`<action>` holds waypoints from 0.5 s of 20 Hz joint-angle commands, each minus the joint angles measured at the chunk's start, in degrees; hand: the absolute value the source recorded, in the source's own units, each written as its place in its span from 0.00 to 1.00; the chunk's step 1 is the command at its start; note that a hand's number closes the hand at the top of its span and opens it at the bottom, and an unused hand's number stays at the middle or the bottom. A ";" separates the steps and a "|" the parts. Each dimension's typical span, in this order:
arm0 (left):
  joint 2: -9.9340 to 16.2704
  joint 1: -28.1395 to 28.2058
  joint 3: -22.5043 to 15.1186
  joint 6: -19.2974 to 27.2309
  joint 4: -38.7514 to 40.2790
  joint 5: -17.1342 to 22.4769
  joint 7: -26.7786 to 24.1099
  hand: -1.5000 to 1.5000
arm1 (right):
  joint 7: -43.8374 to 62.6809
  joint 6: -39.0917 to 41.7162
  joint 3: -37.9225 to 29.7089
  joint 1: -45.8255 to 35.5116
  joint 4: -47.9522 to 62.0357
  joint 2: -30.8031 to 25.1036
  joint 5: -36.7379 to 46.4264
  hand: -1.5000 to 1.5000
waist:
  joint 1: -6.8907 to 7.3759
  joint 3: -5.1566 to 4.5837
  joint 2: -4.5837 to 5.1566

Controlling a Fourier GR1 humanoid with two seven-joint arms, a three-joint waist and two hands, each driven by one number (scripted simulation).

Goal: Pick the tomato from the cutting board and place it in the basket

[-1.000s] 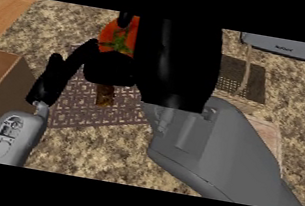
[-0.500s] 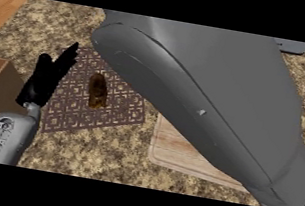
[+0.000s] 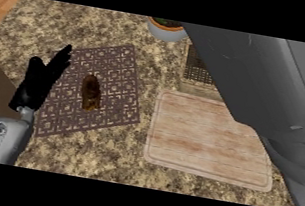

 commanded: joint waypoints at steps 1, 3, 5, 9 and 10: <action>1.62 0.08 1.68 -0.51 0.44 0.55 -0.40 0.50 | 3.64 7.59 -2.01 -1.61 3.53 -4.63 -0.08 1.00 | -1.18 0.12 0.02; -0.48 1.03 0.16 0.44 -1.05 0.09 0.44 0.50 | 0.86 5.25 -1.62 0.95 6.15 -4.40 0.93 1.00 | -0.81 0.13 0.20; 0.55 0.94 0.17 0.13 -3.67 -0.20 2.22 0.50 | -3.06 5.45 -2.06 2.18 4.37 -6.88 1.04 1.00 | -0.97 0.18 0.02; -0.65 2.42 0.00 0.87 -3.03 -0.52 1.00 0.50 | -4.61 5.92 -2.48 8.66 -2.12 -5.94 -0.41 1.00 | -1.45 0.18 -0.04; 1.51 2.60 1.48 -1.06 -3.27 0.78 0.86 0.50 | -6.72 7.38 -3.56 8.76 -0.26 -7.47 -1.36 1.00 | -1.23 0.17 0.04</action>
